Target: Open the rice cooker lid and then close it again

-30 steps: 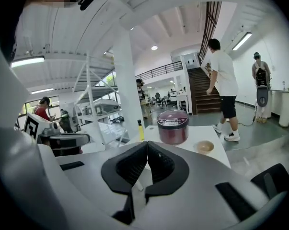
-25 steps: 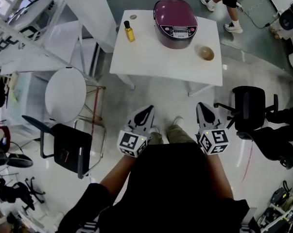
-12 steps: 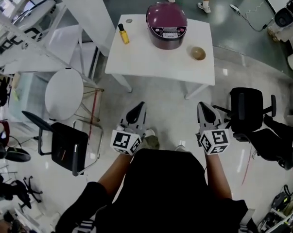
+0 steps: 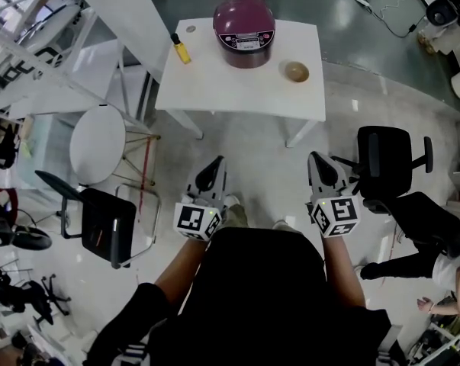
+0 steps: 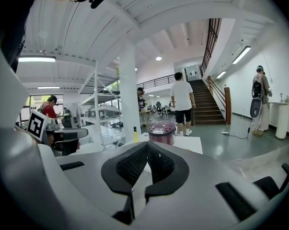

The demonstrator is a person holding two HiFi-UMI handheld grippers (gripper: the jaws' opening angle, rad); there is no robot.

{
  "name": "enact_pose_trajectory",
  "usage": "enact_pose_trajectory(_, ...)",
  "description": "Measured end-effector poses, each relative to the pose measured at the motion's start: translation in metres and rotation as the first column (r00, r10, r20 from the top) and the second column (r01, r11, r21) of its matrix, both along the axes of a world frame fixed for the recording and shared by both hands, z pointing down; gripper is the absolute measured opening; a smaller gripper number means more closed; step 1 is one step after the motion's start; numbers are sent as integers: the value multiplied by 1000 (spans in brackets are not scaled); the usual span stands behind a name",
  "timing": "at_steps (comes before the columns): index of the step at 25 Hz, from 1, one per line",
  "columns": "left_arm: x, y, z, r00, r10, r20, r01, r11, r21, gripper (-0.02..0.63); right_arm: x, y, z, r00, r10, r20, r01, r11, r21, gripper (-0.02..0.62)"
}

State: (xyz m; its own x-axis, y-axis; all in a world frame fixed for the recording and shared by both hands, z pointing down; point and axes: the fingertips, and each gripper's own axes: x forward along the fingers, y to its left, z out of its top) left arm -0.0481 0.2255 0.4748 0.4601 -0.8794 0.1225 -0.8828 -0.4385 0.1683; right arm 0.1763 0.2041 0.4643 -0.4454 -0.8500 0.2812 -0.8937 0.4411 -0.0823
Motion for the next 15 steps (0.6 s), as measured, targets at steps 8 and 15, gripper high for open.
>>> enact_pose_trajectory(8,21,8,-12,999,-35,27,34,999,38,5,32,7,-6,999,14,-30,-13,999,32,0)
enact_pose_trajectory(15,40,21,-6,998,-45,40,44,999,21,4,57,13,-3,999,25,-28,-24,999,30,0)
